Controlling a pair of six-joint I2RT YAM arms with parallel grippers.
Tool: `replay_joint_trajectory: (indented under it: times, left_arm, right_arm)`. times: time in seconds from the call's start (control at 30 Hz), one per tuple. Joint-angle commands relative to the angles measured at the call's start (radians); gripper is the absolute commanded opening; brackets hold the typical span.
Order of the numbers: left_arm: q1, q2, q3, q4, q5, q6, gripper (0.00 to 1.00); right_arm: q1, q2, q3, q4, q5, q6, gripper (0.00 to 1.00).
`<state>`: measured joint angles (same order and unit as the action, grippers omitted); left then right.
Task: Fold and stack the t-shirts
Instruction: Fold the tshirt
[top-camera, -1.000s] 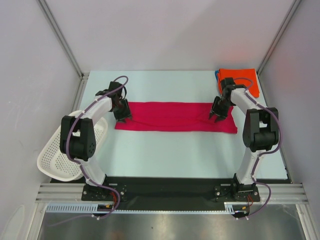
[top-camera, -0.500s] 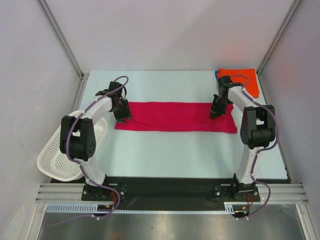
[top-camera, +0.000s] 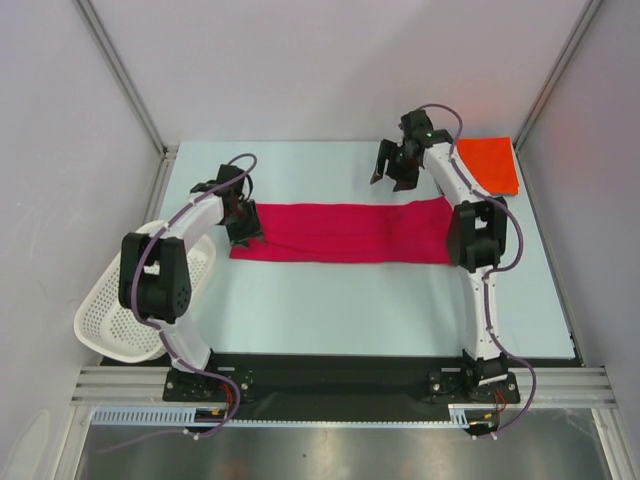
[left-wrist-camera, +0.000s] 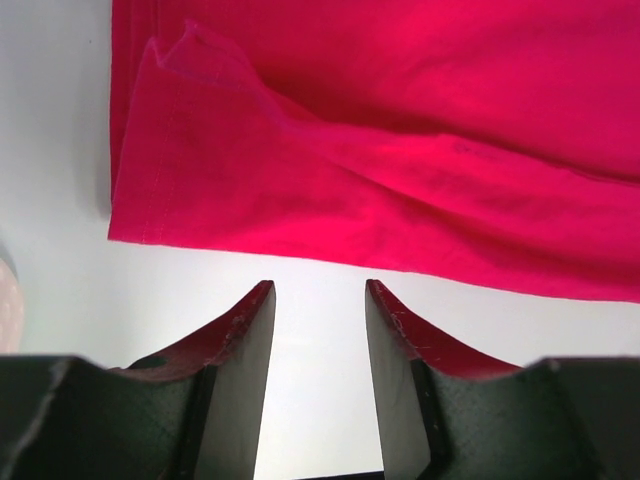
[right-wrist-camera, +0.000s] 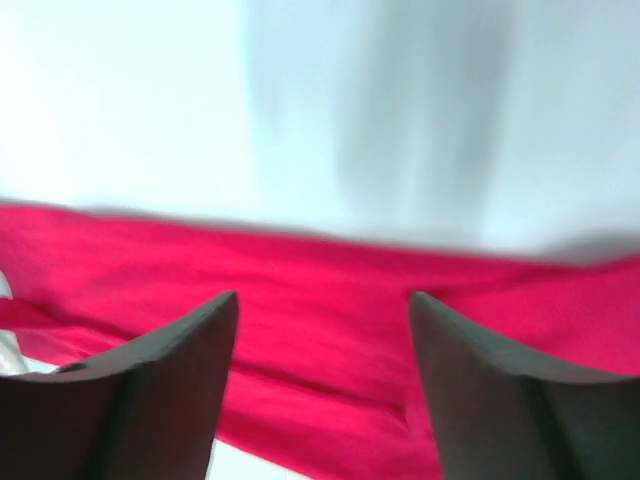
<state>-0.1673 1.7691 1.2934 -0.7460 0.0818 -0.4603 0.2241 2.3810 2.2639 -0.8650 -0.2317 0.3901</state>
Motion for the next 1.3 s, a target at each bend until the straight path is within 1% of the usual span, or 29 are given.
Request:
replay_joint_trajectory:
  times: [0.0, 0.07, 0.1, 0.13, 0.17, 0.2, 0.27, 0.3, 0.33, 0.37, 0.4, 0.43, 0.47, 0.53, 0.57, 0.63, 0.7, 0.77, 0.83, 0.87, 0.93, 1.03, 1.17, 1.27]
  left_arm:
    - [-0.001, -0.068, -0.014, -0.001, -0.03, 0.023, 0.48]
    - [-0.003, -0.071, -0.014, -0.004, -0.056, 0.025, 0.52]
    - [-0.001, -0.071, -0.016, -0.003, -0.059, 0.02, 0.53]
    - [-0.001, -0.072, -0.017, -0.003, -0.069, 0.017, 0.54]
    - [0.0, -0.073, -0.02, -0.003, -0.074, 0.012, 0.58]
    - [0.002, -0.071, -0.023, 0.0, -0.076, 0.009, 0.58]
    - [0.015, -0.063, -0.014, -0.006, -0.079, 0.008, 0.58]
    - [0.023, -0.048, -0.006, -0.012, -0.079, 0.005, 0.58]
    - [0.035, -0.04, 0.007, -0.018, -0.08, 0.006, 0.56]
    - [0.038, -0.03, 0.013, -0.024, -0.079, 0.006, 0.55]
    - [0.04, -0.025, 0.02, -0.027, -0.079, 0.009, 0.55]
    - [0.04, -0.014, 0.027, -0.029, -0.079, 0.012, 0.55]
    - [0.04, -0.011, 0.029, -0.029, -0.074, 0.011, 0.54]
    - [0.04, -0.007, 0.026, -0.023, -0.062, 0.011, 0.54]
    - [0.04, -0.004, 0.026, -0.021, -0.056, 0.011, 0.52]
    - [0.04, 0.003, 0.027, -0.021, -0.043, 0.014, 0.51]
    - [0.041, 0.007, 0.026, -0.026, -0.04, 0.017, 0.5]
    - [0.046, 0.01, 0.021, -0.027, -0.04, 0.017, 0.51]
    - [0.06, 0.013, 0.014, -0.036, -0.053, 0.011, 0.52]
    - [0.066, 0.012, 0.012, -0.036, -0.053, 0.006, 0.6]
    - [0.081, 0.012, 0.004, -0.029, -0.047, -0.009, 0.64]
    - [0.107, 0.023, -0.006, -0.015, -0.024, -0.026, 0.64]
    - [0.109, 0.05, -0.002, -0.012, -0.022, -0.04, 0.6]
    - [0.109, 0.05, -0.031, 0.0, -0.03, -0.061, 0.59]
  right_arm:
    - [-0.012, -0.143, -0.067, -0.118, 0.044, -0.043, 0.77]
    - [-0.037, -0.251, -0.211, -0.056, 0.083, -0.051, 0.8]
    - [-0.057, -0.299, -0.336, -0.048, 0.088, -0.048, 0.8]
    - [-0.074, -0.389, -0.395, -0.043, 0.104, -0.033, 0.8]
    - [-0.118, -0.429, -0.45, -0.045, 0.115, -0.024, 0.8]
    - [-0.14, -0.465, -0.566, -0.052, 0.127, -0.011, 0.78]
    - [-0.184, -0.589, -0.682, -0.049, 0.124, -0.002, 0.74]
    - [-0.218, -0.633, -0.734, -0.048, 0.132, 0.004, 0.69]
    - [-0.251, -0.71, -0.835, -0.043, 0.15, 0.009, 0.67]
    - [-0.268, -0.748, -0.881, -0.037, 0.153, 0.009, 0.63]
    - [-0.307, -0.781, -0.927, -0.029, 0.16, 0.012, 0.61]
    - [-0.327, -0.805, -1.017, -0.01, 0.164, 0.018, 0.59]
    - [-0.344, -0.845, -1.053, 0.001, 0.157, 0.03, 0.52]
    - [-0.406, -0.862, -1.118, 0.041, 0.117, 0.042, 0.48]
    - [-0.426, -0.867, -1.161, 0.052, 0.112, 0.047, 0.48]
    - [-0.475, -0.865, -1.19, 0.092, 0.094, 0.061, 0.48]
    - [-0.499, -0.856, -1.219, 0.122, 0.059, 0.061, 0.51]
    - [-0.512, -0.841, -1.221, 0.141, 0.092, 0.053, 0.56]
    - [-0.529, -0.807, -1.222, 0.168, 0.069, 0.035, 0.59]
    - [-0.538, -0.796, -1.221, 0.179, 0.06, 0.029, 0.6]
    - [-0.54, -0.766, -1.207, 0.192, 0.04, 0.023, 0.61]
    - [-0.54, -0.752, -1.196, 0.207, 0.022, 0.02, 0.61]
    - [-0.54, -0.735, -1.184, 0.207, 0.012, 0.01, 0.61]
    - [-0.54, -0.73, -1.176, 0.21, 0.005, 0.012, 0.6]
